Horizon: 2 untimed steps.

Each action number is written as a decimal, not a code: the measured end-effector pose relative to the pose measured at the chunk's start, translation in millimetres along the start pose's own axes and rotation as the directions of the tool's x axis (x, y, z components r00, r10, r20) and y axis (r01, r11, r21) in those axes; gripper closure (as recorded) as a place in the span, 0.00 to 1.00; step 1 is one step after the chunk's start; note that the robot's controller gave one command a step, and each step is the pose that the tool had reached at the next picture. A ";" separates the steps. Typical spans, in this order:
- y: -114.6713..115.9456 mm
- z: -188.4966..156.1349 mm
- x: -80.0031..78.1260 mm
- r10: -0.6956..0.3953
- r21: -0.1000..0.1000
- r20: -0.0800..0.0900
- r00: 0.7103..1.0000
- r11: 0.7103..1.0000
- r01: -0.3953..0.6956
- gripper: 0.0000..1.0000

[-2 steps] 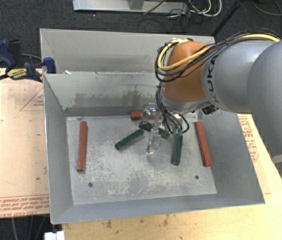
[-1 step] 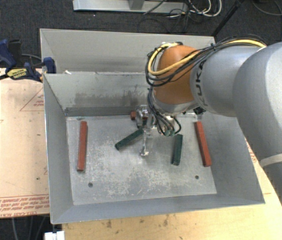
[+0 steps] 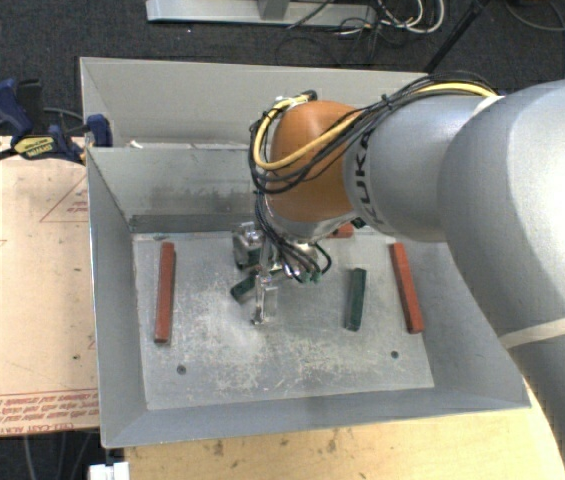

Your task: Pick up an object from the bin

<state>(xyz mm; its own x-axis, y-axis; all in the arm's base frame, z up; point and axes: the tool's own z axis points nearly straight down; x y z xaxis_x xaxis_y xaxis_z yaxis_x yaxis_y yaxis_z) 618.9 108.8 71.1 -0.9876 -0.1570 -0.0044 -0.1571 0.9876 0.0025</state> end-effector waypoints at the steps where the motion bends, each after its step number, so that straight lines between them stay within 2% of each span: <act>1: -1.8 -3.1 -1.8 0.002 0.001 0.004 1.000 1.000 -0.002 1.00; 2: -8.0 -109.6 12.9 -0.036 0.003 0.007 0.999 0.999 0.036 1.00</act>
Offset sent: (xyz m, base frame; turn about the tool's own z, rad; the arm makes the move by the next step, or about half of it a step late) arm 0.0000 0.0000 0.0000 0.0000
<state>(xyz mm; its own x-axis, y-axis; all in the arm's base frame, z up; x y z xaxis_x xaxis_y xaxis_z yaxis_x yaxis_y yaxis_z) 607.0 98.5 180.6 -0.9812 -0.1927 -0.0112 -0.1927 0.9812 -0.0001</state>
